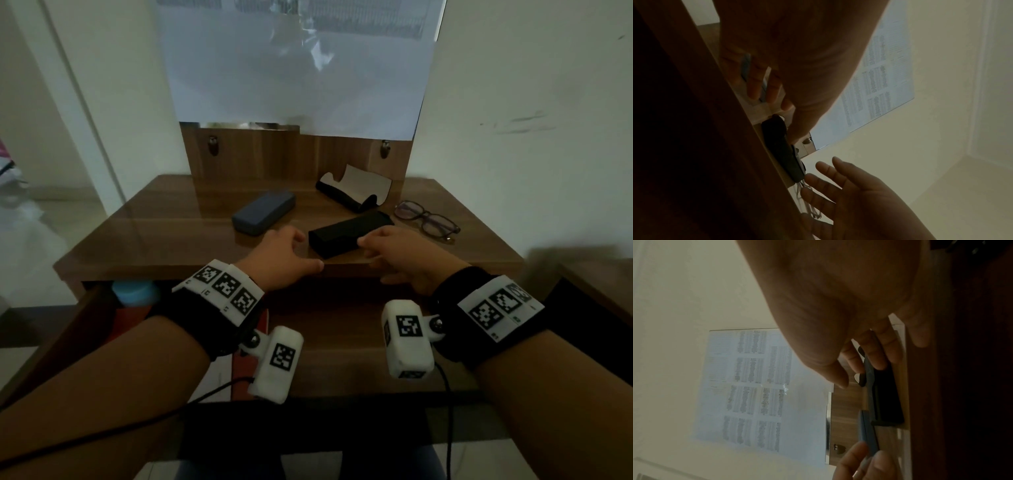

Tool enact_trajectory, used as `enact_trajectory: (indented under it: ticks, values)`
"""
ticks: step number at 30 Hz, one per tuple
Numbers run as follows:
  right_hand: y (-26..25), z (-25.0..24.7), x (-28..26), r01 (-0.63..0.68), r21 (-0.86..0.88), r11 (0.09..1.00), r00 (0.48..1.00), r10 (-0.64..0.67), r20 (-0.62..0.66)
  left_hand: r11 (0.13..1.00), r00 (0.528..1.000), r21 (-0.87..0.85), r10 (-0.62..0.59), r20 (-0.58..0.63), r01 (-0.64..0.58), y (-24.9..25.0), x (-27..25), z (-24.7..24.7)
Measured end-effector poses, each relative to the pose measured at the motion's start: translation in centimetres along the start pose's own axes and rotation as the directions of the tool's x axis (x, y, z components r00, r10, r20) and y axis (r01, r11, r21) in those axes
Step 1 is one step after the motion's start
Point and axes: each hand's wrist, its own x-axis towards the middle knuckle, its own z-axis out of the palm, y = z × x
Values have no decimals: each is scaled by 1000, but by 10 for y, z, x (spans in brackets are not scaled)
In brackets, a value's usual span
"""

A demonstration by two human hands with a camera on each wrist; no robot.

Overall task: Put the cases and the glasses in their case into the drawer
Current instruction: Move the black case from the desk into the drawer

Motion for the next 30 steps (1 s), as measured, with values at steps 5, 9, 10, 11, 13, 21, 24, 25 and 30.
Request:
enact_trajectory:
  ticks: [5, 9, 10, 11, 13, 21, 24, 25, 30]
  values:
    - [-17, -22, 49, 42, 70, 997, 984, -29, -173, 998, 998, -22, -55, 15, 56, 15, 50, -12]
    - [-11, -25, 59, 57, 90, 994, 968, -33, -249, 999, 997, -11, -51, 53, 51, 15, 54, -8]
    - [-9, -26, 67, 61, 110, 992, 959, -27, -283, 999, 997, -7, -46, 60, 47, 15, 58, -6]
    - [-6, -28, 79, 36, 28, 999, 957, -26, -288, 999, 996, -1, -49, 74, 49, 16, 63, -4]
    - [-4, -30, 85, -24, 81, 996, 951, 48, -305, 998, 992, 7, -58, 108, 58, 16, 71, -1]
    - [10, -27, 103, 0, 252, 968, 960, 70, -270, 1000, 993, 18, -2, 117, -1, 17, 76, 3]
    - [7, -29, 99, -33, 134, 990, 966, 66, -249, 1000, 995, 3, 0, 104, -1, 16, 73, 3]
    - [8, -29, 98, -27, 115, 993, 969, 55, -242, 1000, 995, 4, 4, 101, -5, 16, 72, 3]
    - [8, -31, 80, -8, 140, 990, 970, 42, -241, 1000, 994, -18, 25, 110, -23, 14, 64, -1]
